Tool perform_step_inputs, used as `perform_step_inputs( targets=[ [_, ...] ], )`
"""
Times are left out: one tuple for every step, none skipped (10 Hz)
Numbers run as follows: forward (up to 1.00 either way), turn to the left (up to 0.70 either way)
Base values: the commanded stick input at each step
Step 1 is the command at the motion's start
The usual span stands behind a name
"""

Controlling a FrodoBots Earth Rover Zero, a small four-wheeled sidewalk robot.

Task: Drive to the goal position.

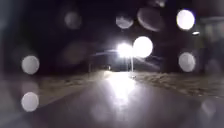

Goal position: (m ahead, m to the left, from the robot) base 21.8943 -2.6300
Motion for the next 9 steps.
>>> perform_step_inputs(
  targets=[
    [1.0, 0.0],
    [1.0, 0.0],
    [1.0, 0.0],
    [1.0, 0.0],
    [1.0, 0.0],
    [1.0, 0.0],
    [1.0, 0.0],
    [1.0, 0.0],
    [1.0, 0.0]
  ],
)
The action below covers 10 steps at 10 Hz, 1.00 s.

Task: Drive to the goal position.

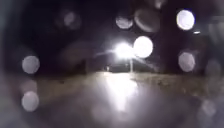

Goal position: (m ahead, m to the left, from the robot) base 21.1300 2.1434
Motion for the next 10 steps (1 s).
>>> perform_step_inputs(
  targets=[
    [1.0, 0.0],
    [1.0, 0.0],
    [1.0, 0.0],
    [1.0, 0.0],
    [1.0, 0.0],
    [1.0, 0.0],
    [1.0, 0.01],
    [1.0, 0.03],
    [1.0, 0.08],
    [1.0, 0.09]
  ],
)
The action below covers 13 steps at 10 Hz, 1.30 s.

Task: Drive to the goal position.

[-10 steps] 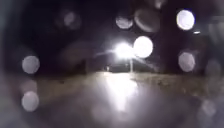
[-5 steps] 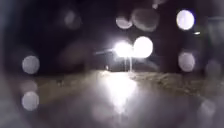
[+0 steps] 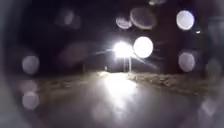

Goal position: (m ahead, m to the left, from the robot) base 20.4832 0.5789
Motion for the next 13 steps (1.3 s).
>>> perform_step_inputs(
  targets=[
    [1.0, 0.07],
    [1.0, 0.05],
    [1.0, 0.04],
    [1.0, 0.14],
    [1.0, 0.16],
    [1.0, 0.13],
    [1.0, 0.11],
    [1.0, 0.09],
    [1.0, 0.08],
    [1.0, 0.08],
    [1.0, 0.07],
    [1.0, 0.06],
    [1.0, 0.05]
  ],
)
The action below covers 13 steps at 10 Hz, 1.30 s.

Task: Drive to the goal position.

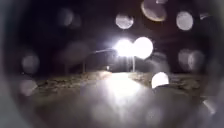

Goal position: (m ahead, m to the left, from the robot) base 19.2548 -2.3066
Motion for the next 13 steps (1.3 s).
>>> perform_step_inputs(
  targets=[
    [1.0, 0.04],
    [1.0, 0.03],
    [1.0, 0.03],
    [1.0, 0.03],
    [1.0, 0.03],
    [1.0, 0.03],
    [1.0, 0.03],
    [1.0, 0.03],
    [1.0, 0.03],
    [1.0, 0.03],
    [1.0, 0.03],
    [1.0, 0.03],
    [1.0, 0.03]
  ],
)
